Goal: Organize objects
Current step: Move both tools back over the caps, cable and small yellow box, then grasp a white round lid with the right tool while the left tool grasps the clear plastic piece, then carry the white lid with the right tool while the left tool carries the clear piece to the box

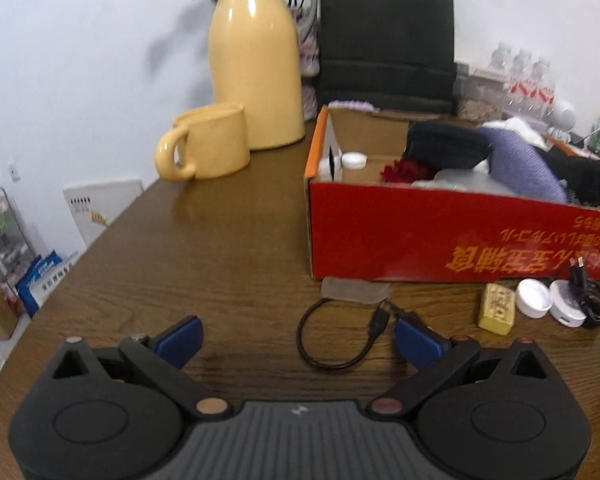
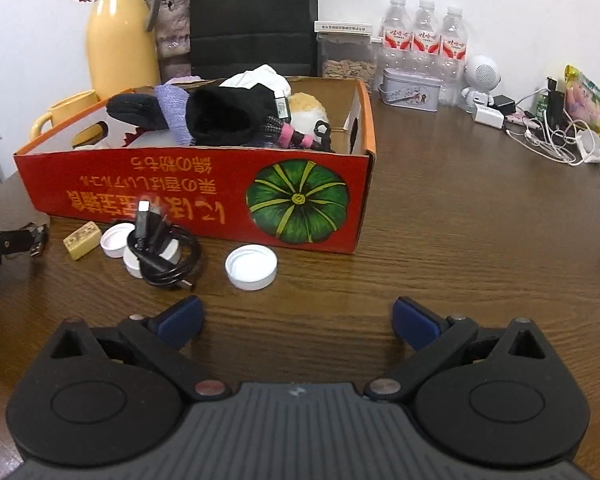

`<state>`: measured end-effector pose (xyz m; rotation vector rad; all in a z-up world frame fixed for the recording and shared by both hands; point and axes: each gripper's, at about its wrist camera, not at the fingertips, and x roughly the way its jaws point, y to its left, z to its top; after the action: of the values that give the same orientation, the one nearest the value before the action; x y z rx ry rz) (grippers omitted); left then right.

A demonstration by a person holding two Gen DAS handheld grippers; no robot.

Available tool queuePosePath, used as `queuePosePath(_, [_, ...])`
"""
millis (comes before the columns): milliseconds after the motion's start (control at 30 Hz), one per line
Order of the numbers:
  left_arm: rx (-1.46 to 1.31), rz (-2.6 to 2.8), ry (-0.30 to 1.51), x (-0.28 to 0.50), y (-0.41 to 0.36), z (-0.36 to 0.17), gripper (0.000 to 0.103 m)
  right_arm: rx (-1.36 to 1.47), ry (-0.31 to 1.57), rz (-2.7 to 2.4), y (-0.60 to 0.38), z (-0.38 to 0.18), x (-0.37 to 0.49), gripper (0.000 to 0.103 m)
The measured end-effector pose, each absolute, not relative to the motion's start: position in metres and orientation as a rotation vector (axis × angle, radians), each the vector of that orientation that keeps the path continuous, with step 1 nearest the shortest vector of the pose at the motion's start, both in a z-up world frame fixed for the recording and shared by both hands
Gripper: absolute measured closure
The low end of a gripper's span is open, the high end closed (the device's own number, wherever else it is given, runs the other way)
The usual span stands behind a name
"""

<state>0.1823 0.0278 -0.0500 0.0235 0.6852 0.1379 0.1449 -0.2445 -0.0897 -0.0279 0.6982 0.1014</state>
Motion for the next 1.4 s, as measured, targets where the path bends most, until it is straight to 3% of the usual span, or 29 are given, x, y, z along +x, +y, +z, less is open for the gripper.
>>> queuePosePath(400, [-0.048, 0.101, 0.604, 0.179, 0.035, -0.04, 0.004, -0.014, 0.697, 0.097, -0.245, -0.089, 0.158, 0.0])
queuePosePath(467, [-0.025, 0.095, 0.603, 0.183, 0.03, -0.039, 0.009, -0.014, 0.692, 0.101, -0.244, -0.089, 0.16, 0.008])
queuePosePath(600, [-0.023, 0.07, 0.62, 0.192, 0.025, -0.041, 0.036, -0.008, 0.661, 0.117, -0.24, -0.086, 0.159, 0.032])
queuePosePath(667, [-0.043, 0.033, 0.619, 0.194, 0.025, -0.04, 0.07, 0.0, 0.652, 0.132, -0.24, -0.085, 0.159, 0.047])
queuePosePath(767, [-0.077, -0.041, 0.628, 0.196, 0.027, -0.042, 0.084, 0.015, 0.641, 0.161, -0.24, -0.084, 0.158, 0.073])
queuePosePath(833, [-0.088, -0.05, 0.623, 0.195, 0.028, -0.041, 0.096, 0.022, 0.635, 0.182, -0.24, -0.083, 0.156, 0.074])
queuePosePath(1400, [-0.147, -0.013, 0.47, 0.158, 0.034, -0.023, 0.102, 0.049, 0.472, 0.199, -0.242, -0.07, 0.126, 0.074])
